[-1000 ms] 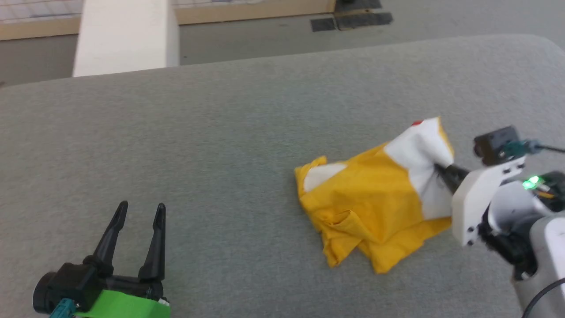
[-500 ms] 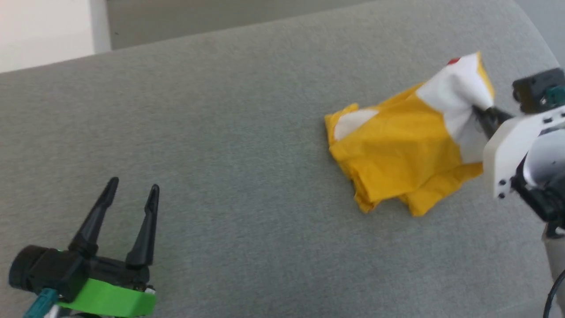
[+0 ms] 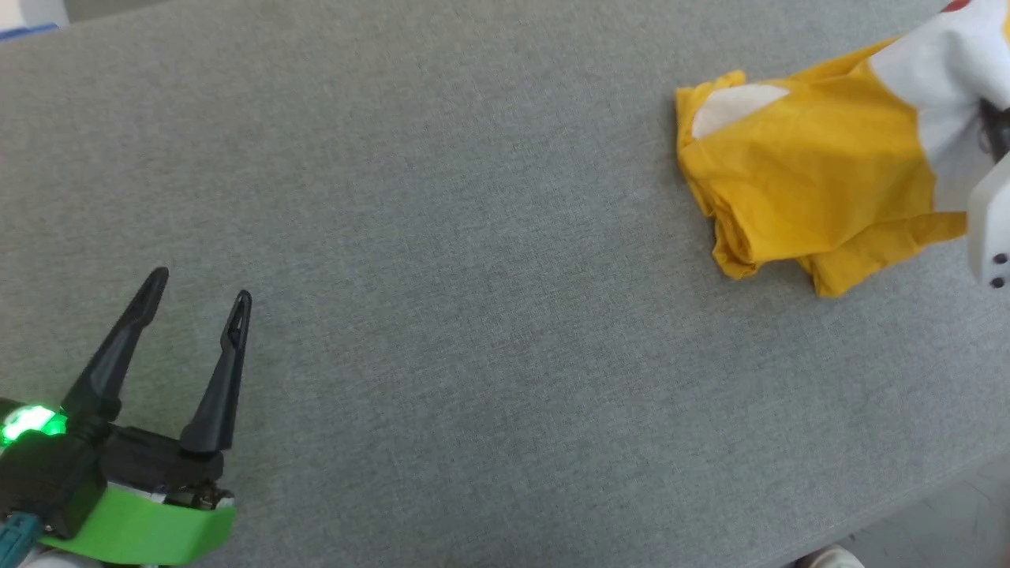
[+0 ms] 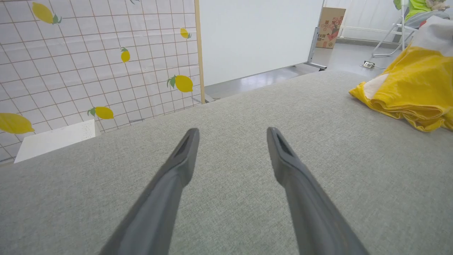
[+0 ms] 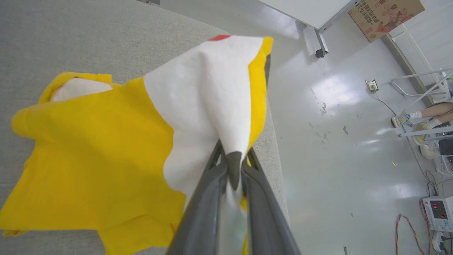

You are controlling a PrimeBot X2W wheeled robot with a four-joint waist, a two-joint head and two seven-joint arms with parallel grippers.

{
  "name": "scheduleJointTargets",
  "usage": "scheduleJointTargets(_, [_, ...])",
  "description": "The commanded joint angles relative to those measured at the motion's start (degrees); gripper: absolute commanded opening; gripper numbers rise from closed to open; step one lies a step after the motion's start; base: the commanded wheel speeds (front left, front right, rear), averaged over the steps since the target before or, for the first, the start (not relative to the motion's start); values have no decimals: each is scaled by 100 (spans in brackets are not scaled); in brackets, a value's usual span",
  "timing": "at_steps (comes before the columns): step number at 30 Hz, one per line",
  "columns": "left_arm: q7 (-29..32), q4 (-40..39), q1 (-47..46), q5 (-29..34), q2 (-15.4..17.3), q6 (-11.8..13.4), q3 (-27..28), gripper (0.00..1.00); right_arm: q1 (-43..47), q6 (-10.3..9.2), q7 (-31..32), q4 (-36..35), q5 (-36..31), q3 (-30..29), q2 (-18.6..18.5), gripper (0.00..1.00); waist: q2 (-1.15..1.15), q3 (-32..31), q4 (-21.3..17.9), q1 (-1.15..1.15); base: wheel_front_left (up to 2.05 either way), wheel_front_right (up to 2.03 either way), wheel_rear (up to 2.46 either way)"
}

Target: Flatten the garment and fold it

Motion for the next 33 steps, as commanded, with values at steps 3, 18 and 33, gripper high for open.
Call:
scheduleJointTargets(3, [78,-182,-86,29,159,-36,79,100,-155,-9,-172,45,-196,-120,-89,0,0,318,-98,-1,0,0,0])
scheduleJointTargets(18, [166,-707,-256,4,592,-37,203,100,-279,-9,-928,393,-1216,-973,-370,0,0,958,92,-1,0,0,0])
scheduleJointTargets(33, [151,-644,-355,-53,658,1,183,100,-322,-9,-1553,1048,-1543,-1510,-38,100,0,990,314,-1,0,0,0])
